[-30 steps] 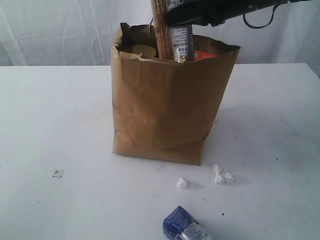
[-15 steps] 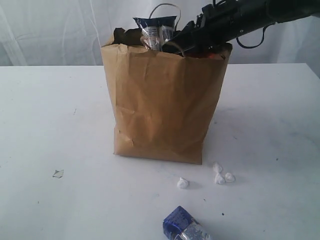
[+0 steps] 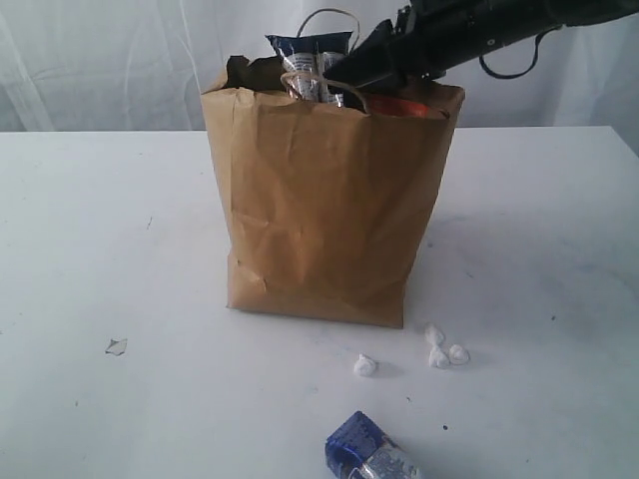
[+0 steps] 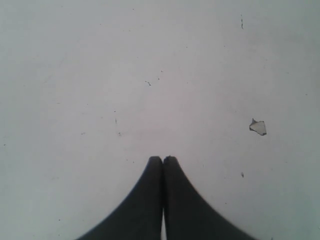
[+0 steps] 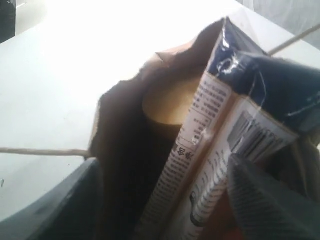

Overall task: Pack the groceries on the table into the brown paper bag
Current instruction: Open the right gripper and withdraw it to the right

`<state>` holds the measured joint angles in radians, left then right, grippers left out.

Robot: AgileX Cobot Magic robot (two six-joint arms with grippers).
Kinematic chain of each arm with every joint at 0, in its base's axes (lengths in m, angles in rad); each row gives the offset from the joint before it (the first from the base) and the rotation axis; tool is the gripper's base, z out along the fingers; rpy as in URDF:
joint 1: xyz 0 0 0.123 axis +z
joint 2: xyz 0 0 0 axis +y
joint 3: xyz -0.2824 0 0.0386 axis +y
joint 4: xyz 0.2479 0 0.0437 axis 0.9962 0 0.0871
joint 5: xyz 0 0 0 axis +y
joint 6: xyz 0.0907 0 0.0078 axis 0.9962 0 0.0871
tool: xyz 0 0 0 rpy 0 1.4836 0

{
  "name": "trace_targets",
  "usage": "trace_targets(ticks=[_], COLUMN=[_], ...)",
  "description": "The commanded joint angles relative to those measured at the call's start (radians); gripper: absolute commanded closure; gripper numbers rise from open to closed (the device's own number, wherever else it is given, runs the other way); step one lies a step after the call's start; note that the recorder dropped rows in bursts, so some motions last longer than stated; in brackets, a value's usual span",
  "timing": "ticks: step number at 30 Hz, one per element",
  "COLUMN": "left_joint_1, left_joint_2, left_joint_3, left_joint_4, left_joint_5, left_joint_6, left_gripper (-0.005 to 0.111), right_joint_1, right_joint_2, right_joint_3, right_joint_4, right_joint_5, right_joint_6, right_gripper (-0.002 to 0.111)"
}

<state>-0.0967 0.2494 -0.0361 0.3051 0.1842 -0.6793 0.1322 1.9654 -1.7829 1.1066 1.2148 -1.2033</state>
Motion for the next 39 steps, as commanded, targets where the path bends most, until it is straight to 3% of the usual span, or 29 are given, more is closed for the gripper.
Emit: trace_targets(ticks=[1, 7, 14, 20, 26, 34, 39], left_joint_1=[-0.005, -0.005, -0.005, -0.005, -0.005, -0.005, 0.005], left_joint_2=[-0.005, -0.005, -0.005, -0.005, -0.005, -0.005, -0.021], left_joint_3=[0.006, 0.006, 0.006, 0.006, 0.006, 0.006, 0.006], left_joint_4=[-0.006, -0.006, -0.006, -0.006, -0.006, -0.006, -0.006], left_joint_5=[-0.007, -0.007, -0.007, -0.007, -0.007, -0.007, -0.002], left_joint_6=[0.0, 0.0, 0.0, 0.003, 0.003, 0.003, 0.002], left_gripper=[0.107, 0.107, 0.107, 0.107, 0.107, 0.107, 0.107], right_joint_1=[-0.014, -0.041, -0.063, -0.063, -0.063, -0.063, -0.063], right_joint_2=[-0.076, -0.186, -0.306, -0.359, -0.464, -0.753, -0.855], right_joint_3=[-0.01, -0.01, -0.01, -0.001, 0.185, 0.683, 0.929], right_joint_4=[-0.023, -0.282, -0.788, -1.064, -1.107, -1.107, -1.107], right_joint_5=[0.006, 0.001, -0.104, -0.153, -0.467, -1.085, -1.144], right_joint_6=[0.005, 0.129, 0.535, 0.947, 1.177, 1.25, 1.25], right_gripper=[0.043, 0.05, 0.083, 0.107, 0.108, 0.108, 0.108])
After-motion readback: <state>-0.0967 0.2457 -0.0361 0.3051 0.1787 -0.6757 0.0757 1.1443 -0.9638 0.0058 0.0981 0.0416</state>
